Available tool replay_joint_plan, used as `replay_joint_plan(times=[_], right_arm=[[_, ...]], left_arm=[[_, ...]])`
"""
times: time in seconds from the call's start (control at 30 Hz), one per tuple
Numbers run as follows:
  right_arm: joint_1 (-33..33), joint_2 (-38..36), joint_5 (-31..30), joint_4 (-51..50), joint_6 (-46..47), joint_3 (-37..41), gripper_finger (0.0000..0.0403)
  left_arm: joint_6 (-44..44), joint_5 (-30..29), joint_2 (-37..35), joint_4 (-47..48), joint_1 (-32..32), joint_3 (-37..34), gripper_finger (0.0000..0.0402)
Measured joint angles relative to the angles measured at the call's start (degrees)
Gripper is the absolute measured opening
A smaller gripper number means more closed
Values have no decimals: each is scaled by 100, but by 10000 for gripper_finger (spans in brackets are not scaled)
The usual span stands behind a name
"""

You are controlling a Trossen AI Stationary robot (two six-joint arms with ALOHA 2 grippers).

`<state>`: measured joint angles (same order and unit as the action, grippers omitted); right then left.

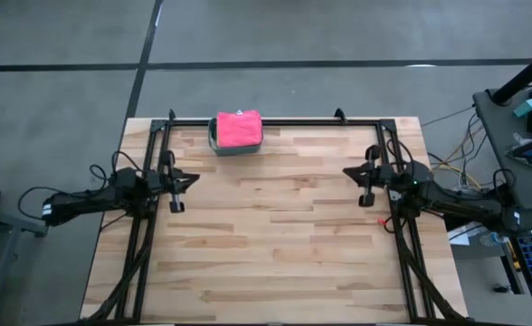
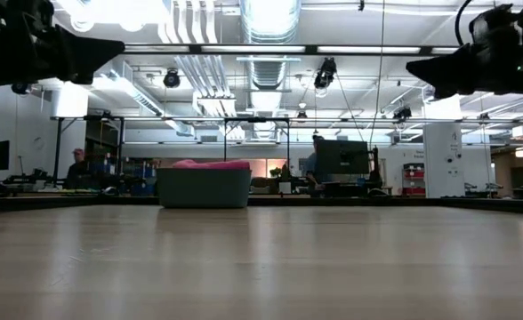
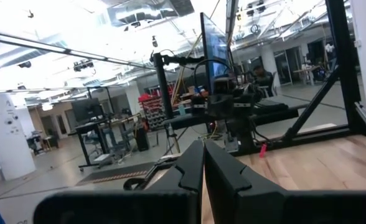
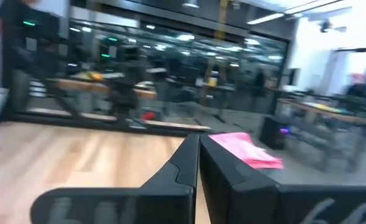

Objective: Fold microfiber towels
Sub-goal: Return to Home Position

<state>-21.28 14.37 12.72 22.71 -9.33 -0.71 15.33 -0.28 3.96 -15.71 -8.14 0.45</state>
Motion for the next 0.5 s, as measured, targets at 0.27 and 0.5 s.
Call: replay_joint_plan(times=[0.27,0.5], right_arm=[[-2,50,-576,21,-1019,2,9],[-2,70,-578,27,-626,4,9]], left_arm=[[-879,0,5,-21,0,-4,0],[-898,2,26,9,0,-9,0]])
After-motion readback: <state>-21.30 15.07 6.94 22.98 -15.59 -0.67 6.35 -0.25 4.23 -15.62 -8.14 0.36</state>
